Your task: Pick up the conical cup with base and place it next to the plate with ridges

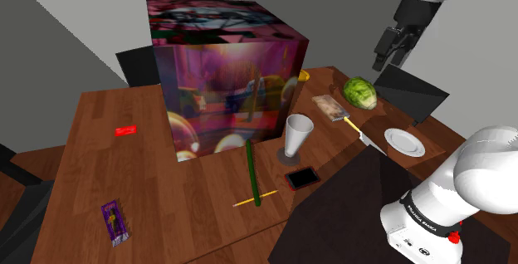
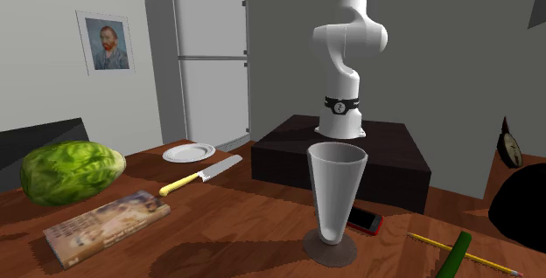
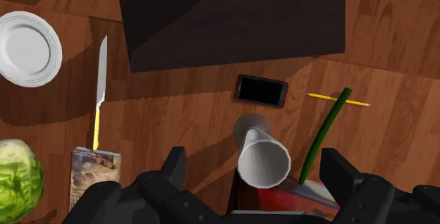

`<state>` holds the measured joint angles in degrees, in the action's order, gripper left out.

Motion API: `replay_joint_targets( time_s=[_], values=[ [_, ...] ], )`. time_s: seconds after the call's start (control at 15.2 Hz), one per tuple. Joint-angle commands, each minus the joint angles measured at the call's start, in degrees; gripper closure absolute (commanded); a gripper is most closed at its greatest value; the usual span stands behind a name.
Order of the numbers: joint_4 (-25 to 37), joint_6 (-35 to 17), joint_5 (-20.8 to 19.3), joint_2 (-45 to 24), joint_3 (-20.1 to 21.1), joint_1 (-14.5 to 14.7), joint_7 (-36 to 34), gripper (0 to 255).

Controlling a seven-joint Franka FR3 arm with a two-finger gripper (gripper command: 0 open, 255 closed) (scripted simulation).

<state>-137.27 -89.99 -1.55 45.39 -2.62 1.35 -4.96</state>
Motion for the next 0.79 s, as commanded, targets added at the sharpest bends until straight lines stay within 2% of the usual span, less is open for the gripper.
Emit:
replay_joint_targets(
  time_s=[0.0,0.4,0.73],
  values=[
    [0.0,0.0,0.0,0.0,0.0,0.0,0.0,0],
    [-7.01,-12.9,1.12,-5.53,-2.6,-0.09,1.43,0],
    [-10.63,-24.09,2.77,-12.9,-4.81,0.34,3.28,0]
  ],
)
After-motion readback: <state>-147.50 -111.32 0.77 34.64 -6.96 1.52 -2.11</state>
